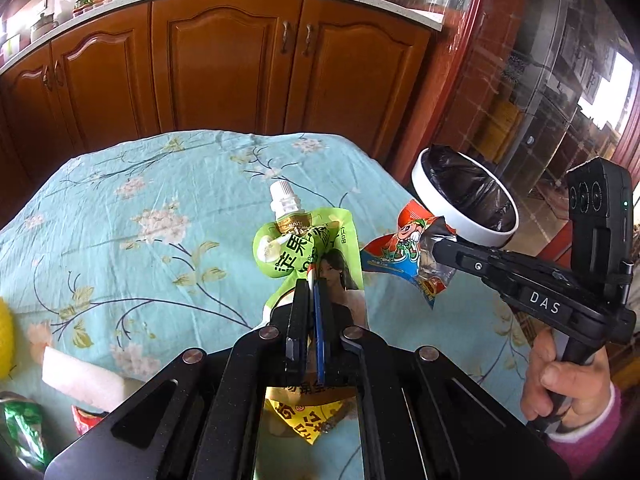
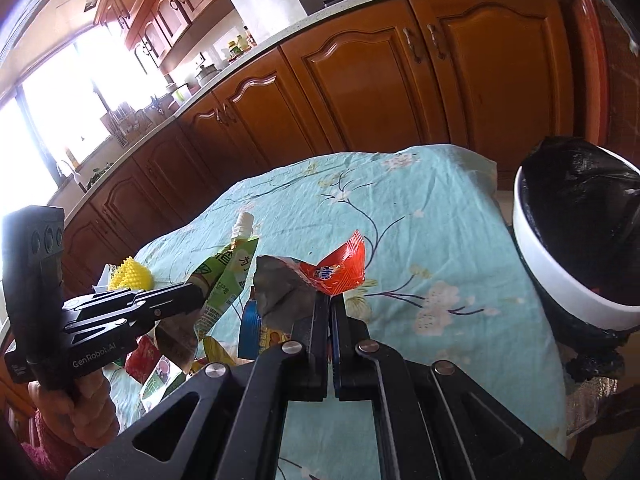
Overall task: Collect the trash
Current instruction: 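Grasp the green drink pouch with the left tool while the right tool grasps the red snack wrapper, then carry the green pouch and red wrapper over the bin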
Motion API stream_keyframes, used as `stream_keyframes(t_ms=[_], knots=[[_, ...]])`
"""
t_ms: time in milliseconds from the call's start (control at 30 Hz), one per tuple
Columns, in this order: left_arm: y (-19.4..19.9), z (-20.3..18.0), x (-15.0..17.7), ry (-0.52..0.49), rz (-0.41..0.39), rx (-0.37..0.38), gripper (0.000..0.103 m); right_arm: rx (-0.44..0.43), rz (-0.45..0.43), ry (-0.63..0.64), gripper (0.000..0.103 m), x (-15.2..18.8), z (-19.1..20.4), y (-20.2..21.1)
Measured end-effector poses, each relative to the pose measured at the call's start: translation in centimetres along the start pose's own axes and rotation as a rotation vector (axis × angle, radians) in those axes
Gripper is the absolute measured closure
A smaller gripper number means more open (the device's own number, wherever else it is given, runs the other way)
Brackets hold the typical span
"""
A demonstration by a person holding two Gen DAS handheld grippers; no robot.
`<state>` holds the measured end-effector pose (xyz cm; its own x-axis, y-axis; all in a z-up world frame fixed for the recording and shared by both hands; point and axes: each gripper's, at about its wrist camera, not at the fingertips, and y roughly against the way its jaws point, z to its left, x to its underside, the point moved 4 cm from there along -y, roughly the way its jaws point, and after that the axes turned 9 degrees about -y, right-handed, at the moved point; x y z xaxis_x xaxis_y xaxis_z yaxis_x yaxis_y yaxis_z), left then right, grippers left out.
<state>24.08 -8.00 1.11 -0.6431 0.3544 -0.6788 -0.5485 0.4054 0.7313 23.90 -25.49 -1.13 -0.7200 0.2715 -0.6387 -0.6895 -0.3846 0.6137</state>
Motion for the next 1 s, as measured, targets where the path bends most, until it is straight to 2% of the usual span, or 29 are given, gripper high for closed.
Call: stream_keyframes(t_ms=[633, 1000], knots=[[-0.8, -7.2, -2.8, -0.091, -0.019, 0.066, 0.101, 0.070, -0.116, -0.082, 0.102, -0.8, -6.1, 7.0], [-2.6, -10.8, -4.6, -0.138, -0.007, 0.111, 0.101, 0.113, -0.156, -0.127, 0.102, -1.6, -9.3, 9.1]])
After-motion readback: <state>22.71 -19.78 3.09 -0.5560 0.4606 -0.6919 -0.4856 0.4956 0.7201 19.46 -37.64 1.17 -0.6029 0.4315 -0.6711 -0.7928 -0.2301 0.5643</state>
